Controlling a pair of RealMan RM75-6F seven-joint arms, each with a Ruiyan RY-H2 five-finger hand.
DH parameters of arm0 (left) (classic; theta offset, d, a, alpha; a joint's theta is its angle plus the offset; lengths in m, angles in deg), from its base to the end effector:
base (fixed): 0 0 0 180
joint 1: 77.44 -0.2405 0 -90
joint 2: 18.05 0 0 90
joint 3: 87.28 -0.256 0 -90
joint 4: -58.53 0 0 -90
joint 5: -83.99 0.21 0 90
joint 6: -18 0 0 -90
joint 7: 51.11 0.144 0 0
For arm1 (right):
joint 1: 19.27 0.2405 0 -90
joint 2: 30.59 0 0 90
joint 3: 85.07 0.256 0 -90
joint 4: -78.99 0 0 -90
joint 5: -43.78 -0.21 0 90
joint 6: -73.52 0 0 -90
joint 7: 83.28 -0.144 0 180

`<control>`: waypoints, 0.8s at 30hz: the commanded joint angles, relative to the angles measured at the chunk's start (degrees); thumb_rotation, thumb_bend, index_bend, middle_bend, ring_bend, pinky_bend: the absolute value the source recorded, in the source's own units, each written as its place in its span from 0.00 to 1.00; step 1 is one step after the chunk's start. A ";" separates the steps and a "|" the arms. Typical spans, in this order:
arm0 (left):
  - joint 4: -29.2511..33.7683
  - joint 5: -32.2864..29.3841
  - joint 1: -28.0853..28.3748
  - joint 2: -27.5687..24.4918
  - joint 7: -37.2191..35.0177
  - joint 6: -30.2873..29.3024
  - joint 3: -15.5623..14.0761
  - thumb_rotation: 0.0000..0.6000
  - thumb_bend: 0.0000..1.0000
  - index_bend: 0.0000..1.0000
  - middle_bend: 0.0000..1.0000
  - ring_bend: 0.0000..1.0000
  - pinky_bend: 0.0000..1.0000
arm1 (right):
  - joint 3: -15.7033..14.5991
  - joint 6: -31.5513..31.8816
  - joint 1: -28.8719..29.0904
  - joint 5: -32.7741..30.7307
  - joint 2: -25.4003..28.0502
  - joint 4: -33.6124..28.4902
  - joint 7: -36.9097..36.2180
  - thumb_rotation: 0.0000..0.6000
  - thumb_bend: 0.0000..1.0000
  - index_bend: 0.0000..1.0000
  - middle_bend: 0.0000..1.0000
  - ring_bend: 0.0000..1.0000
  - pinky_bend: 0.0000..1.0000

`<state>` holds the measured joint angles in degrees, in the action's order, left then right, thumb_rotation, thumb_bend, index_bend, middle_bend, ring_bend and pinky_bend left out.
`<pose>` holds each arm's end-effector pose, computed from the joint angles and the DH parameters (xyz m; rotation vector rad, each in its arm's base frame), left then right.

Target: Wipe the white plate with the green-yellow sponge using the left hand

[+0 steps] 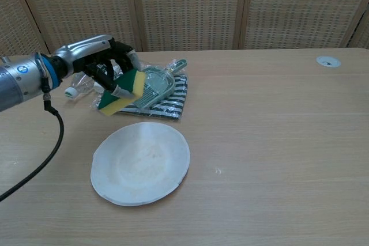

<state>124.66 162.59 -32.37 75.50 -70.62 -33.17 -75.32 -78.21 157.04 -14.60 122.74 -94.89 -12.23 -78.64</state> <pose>-0.1549 0.3855 -0.0208 -1.7881 -1.2480 -1.2378 -0.3267 -0.1938 0.1735 1.2813 -0.8586 0.8048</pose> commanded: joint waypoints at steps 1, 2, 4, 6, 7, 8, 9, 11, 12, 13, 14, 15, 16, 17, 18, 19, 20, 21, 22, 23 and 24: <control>0.74 1.86 -2.61 -4.59 3.66 -1.10 -3.26 1.00 0.00 0.54 0.50 0.38 0.49 | -0.04 0.03 0.00 0.09 0.02 -0.08 0.08 1.00 0.00 0.00 0.00 0.00 0.00; -0.36 2.21 -3.43 -5.30 4.39 -1.45 -4.34 1.00 0.00 0.54 0.50 0.38 0.49 | -0.04 0.05 0.01 0.10 0.00 -0.11 0.19 1.00 0.00 0.00 0.00 0.00 0.00; -4.05 2.41 -5.75 -6.69 4.92 -0.54 -7.62 1.00 0.00 0.54 0.50 0.38 0.49 | -0.07 -0.05 0.13 0.16 -0.13 -0.24 0.67 1.00 0.00 0.00 0.00 0.00 0.00; -6.03 3.00 -6.43 -6.71 4.16 -0.09 -8.98 1.00 0.00 0.54 0.50 0.38 0.49 | -0.13 -0.12 0.20 0.22 -0.24 -0.36 1.07 1.00 0.00 0.00 0.00 0.00 0.00; -7.06 3.23 -6.72 -6.53 3.90 0.02 -9.50 1.00 0.00 0.54 0.50 0.38 0.49 | -0.15 -0.17 0.25 0.23 -0.31 -0.40 1.27 1.00 0.00 0.00 0.00 0.00 0.00; -7.77 3.38 -6.93 -6.33 3.76 0.01 -9.81 1.00 0.00 0.54 0.50 0.38 0.49 | -0.16 -0.19 0.28 0.24 -0.35 -0.43 1.39 1.00 0.00 0.00 0.00 0.00 0.00; -10.04 3.54 -7.53 -5.68 4.33 0.08 -10.63 1.00 0.00 0.54 0.49 0.38 0.49 | -0.23 -0.27 0.37 0.34 -0.48 -0.51 1.72 1.00 0.00 0.00 0.00 0.00 0.00; -12.24 3.80 -7.95 -4.57 4.31 -0.24 -11.01 1.00 0.00 0.54 0.48 0.38 0.49 | -0.25 -0.27 0.41 0.34 -0.60 -0.55 2.05 1.00 0.00 0.00 0.00 0.00 0.00; -13.39 3.93 -8.12 -3.93 4.12 -0.12 -11.28 1.00 0.00 0.53 0.47 0.38 0.49 | -0.27 -0.31 0.45 0.34 -0.68 -0.54 2.25 1.00 0.00 0.00 0.00 0.00 0.00; -13.99 4.05 -8.17 -3.53 3.86 0.14 -11.50 1.00 0.00 0.52 0.46 0.38 0.49 | -0.28 -0.35 0.47 0.30 -0.73 -0.53 2.36 1.00 0.00 0.00 0.00 0.00 0.00; -14.36 4.20 -8.16 -3.27 3.55 0.39 -11.67 1.00 0.00 0.49 0.44 0.38 0.48 | -0.27 -0.38 0.48 0.26 -0.76 -0.52 2.41 1.00 0.00 0.00 0.00 0.00 0.00; -14.43 4.39 -8.06 -3.08 3.00 1.08 -11.99 1.00 0.00 0.45 0.41 0.38 0.45 | -0.26 -0.37 0.47 0.21 -0.76 -0.50 2.45 1.00 0.00 0.00 0.00 0.00 0.00; -14.23 4.55 -7.94 -3.09 2.52 1.58 -12.19 1.00 0.00 0.40 0.37 0.37 0.42 | -0.26 -0.34 0.45 0.19 -0.75 -0.50 2.42 1.00 0.00 0.00 0.00 0.00 0.00; -13.95 4.68 -7.84 -3.17 2.06 1.93 -12.31 1.00 0.00 0.29 0.29 0.32 0.36 | -0.26 -0.29 0.42 0.21 -0.74 -0.50 2.38 1.00 0.00 0.00 0.00 0.00 0.00; -13.15 4.79 -7.63 -3.50 1.35 2.68 -12.50 1.00 0.00 0.16 0.18 0.25 0.28 | -0.24 -0.20 0.39 0.23 -0.70 -0.53 2.33 1.00 0.00 0.00 0.00 0.00 0.00; -12.71 4.77 -7.53 -3.76 1.15 3.02 -12.52 1.00 0.00 0.09 0.11 0.18 0.22 | -0.24 -0.16 0.37 0.24 -0.68 -0.55 2.32 1.00 0.00 0.00 0.00 0.00 0.00; -11.58 4.61 -7.38 -4.40 0.89 3.59 -12.48 1.00 0.00 0.02 0.04 0.09 0.14 | -0.23 -0.07 0.33 0.29 -0.63 -0.59 2.26 1.00 0.00 0.00 0.00 0.00 0.00; -10.43 4.43 -7.34 -5.07 0.81 3.64 -12.30 1.00 0.00 0.00 0.00 0.03 0.08 | -0.24 0.02 0.30 0.36 -0.57 -0.66 2.17 1.00 0.00 0.00 0.00 0.00 0.00; -9.41 4.24 -7.38 -5.72 1.01 3.62 -12.15 1.00 0.00 0.00 0.00 0.00 0.04 | -0.27 0.06 0.26 0.42 -0.52 -0.69 2.09 1.00 0.00 0.00 0.00 0.00 0.00; -8.24 3.98 -7.52 -6.51 1.35 3.33 -11.92 1.00 0.00 0.00 0.00 0.00 0.01 | -0.28 0.13 0.23 0.50 -0.46 -0.73 2.00 1.00 0.00 0.00 0.00 0.00 0.00; -7.36 3.73 -7.68 -7.13 1.67 3.02 -11.71 1.00 0.00 0.00 0.00 0.00 0.00 | -0.30 0.18 0.20 0.55 -0.42 -0.76 1.95 1.00 0.00 0.00 0.00 0.00 0.00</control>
<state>115.51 166.80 -39.93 69.76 -69.27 -30.00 -87.40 -78.50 157.22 -14.39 123.29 -95.32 -12.98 -76.69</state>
